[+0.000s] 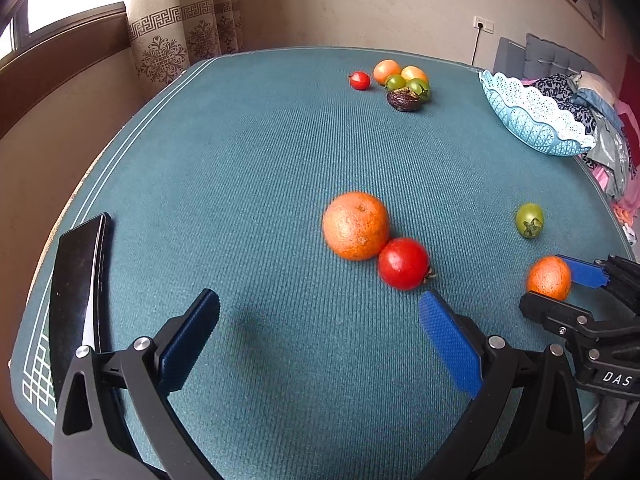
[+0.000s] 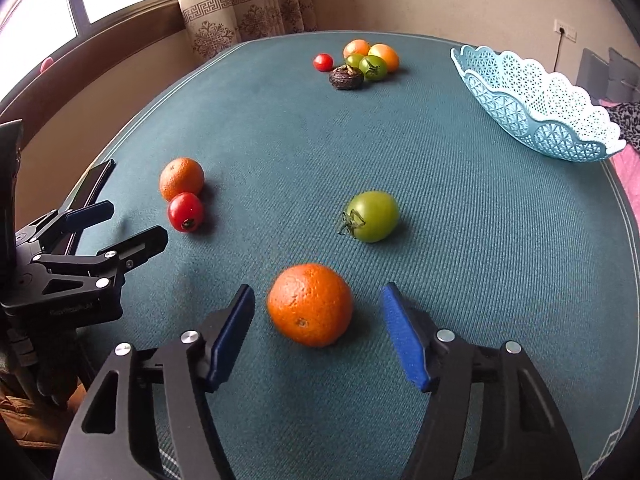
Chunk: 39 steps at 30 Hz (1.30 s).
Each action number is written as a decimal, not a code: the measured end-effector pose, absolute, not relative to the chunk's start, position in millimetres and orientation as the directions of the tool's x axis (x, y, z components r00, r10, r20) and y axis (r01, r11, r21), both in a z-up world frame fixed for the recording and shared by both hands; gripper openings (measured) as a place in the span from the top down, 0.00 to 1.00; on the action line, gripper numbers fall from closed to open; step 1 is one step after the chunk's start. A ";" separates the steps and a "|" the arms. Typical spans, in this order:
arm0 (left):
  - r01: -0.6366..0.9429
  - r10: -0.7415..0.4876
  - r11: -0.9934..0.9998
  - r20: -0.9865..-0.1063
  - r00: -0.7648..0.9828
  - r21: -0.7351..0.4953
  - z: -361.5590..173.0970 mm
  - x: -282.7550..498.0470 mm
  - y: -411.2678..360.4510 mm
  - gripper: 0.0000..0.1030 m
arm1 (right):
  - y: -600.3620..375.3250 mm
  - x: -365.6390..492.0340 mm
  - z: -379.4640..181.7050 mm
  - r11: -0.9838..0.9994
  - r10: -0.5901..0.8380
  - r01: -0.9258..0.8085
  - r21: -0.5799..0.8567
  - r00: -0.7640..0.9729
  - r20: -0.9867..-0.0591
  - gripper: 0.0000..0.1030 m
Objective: Organize fruits
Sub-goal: 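Move right tool to an orange while left tool moves to the large orange, then close right tool on its orange while left tool grasps the large orange, lift both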
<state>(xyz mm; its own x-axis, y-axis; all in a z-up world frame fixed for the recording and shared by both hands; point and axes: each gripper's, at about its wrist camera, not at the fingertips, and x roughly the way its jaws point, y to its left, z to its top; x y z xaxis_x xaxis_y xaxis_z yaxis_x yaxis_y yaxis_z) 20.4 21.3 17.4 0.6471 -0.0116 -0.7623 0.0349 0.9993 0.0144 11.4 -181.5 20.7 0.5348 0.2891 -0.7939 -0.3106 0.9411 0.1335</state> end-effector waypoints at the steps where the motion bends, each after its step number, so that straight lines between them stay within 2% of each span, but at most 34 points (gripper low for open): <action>1: 0.036 -0.017 0.999 -0.764 0.645 0.008 17.9 22.4 21.5 0.02 | -179.9 12.5 20.2 0.941 0.286 -0.313 0.129 0.535 -0.795 0.43; 3: 0.036 -0.029 0.999 -0.767 0.641 -0.008 19.0 25.8 22.2 0.02 | -179.4 13.4 19.9 0.943 0.280 -0.311 0.121 0.539 -0.794 0.45; 5: 0.034 -0.040 0.999 -0.768 0.639 -0.024 20.7 29.3 22.9 0.02 | -181.1 15.5 20.1 0.945 0.276 -0.305 0.121 0.543 -0.793 0.52; 9: 0.022 -0.068 0.997 -0.774 0.630 -0.070 24.1 38.1 25.7 0.03 | -184.8 17.5 20.7 0.943 0.291 -0.301 0.141 0.541 -0.789 0.57; 12: 0.009 -0.095 0.994 -0.784 0.613 -0.113 25.9 48.3 28.0 0.11 | -184.4 16.3 21.1 0.938 0.304 -0.314 0.148 0.537 -0.787 0.62; 15: 0.002 -0.114 0.990 -0.791 0.601 -0.141 26.4 57.6 27.6 0.12 | -185.3 15.6 21.4 0.936 0.312 -0.315 0.158 0.535 -0.785 0.62; 21: -0.008 -0.125 0.987 -0.802 0.585 -0.159 25.8 70.6 23.2 0.23 | -186.5 14.9 20.7 0.932 0.324 -0.320 0.168 0.531 -0.783 0.62; 26: -0.021 -0.158 0.979 -0.820 0.550 -0.203 21.4 81.0 22.7 0.38 | -186.8 14.5 19.6 0.929 0.330 -0.330 0.170 0.526 -0.784 0.61; 34: -0.007 -0.157 0.981 -0.817 0.555 -0.193 22.5 83.7 16.6 0.61 | -186.2 11.5 18.5 0.926 0.330 -0.340 0.161 0.529 -0.782 0.61; 39: -0.003 -0.145 0.984 -0.805 0.575 -0.179 26.6 81.8 16.4 0.62 | -186.9 7.9 20.2 0.925 0.336 -0.342 0.166 0.530 -0.778 0.62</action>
